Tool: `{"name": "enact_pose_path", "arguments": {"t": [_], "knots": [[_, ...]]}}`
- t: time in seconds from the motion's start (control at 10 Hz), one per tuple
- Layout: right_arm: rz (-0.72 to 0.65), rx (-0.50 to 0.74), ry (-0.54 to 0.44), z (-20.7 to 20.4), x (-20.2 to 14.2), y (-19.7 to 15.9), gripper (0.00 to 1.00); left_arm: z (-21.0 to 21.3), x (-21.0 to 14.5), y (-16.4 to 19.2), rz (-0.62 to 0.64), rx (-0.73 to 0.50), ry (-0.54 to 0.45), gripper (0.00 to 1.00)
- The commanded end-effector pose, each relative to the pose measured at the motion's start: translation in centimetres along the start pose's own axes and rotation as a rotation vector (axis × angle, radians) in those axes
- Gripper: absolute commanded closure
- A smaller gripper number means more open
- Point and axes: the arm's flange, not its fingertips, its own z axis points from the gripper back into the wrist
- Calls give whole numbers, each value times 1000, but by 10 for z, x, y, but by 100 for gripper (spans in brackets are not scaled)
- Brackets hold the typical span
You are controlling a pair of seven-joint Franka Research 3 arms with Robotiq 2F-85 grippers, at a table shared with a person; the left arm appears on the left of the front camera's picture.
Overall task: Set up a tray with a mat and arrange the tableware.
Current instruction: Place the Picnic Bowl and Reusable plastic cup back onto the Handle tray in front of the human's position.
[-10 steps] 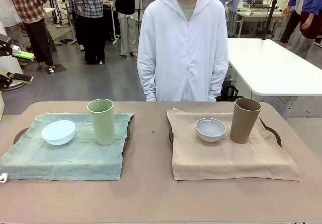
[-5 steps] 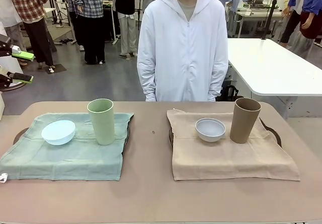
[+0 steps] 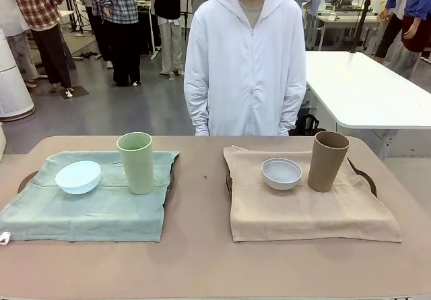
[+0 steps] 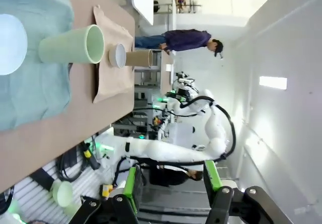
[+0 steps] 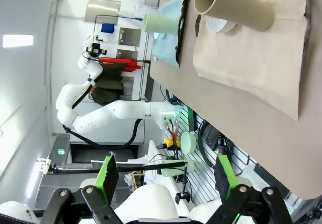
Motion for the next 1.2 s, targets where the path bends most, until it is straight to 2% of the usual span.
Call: {"name": "enact_pose_path", "arguments": {"t": [0.0, 0.2, 0.3, 1.1], "knots": [[5, 31, -16, 8, 7, 1, 0, 9, 10, -3, -28, 77, 87, 34], [-13, 25, -14, 6, 11, 3, 0, 0, 8, -3, -79, 125, 102, 34], [-5, 6, -9, 4, 3, -2, 0, 12, 8, 1, -1, 48, 66, 34], [-5, 6, -9, 4, 3, -2, 0, 12, 8, 1, -1, 48, 66, 34]]}}
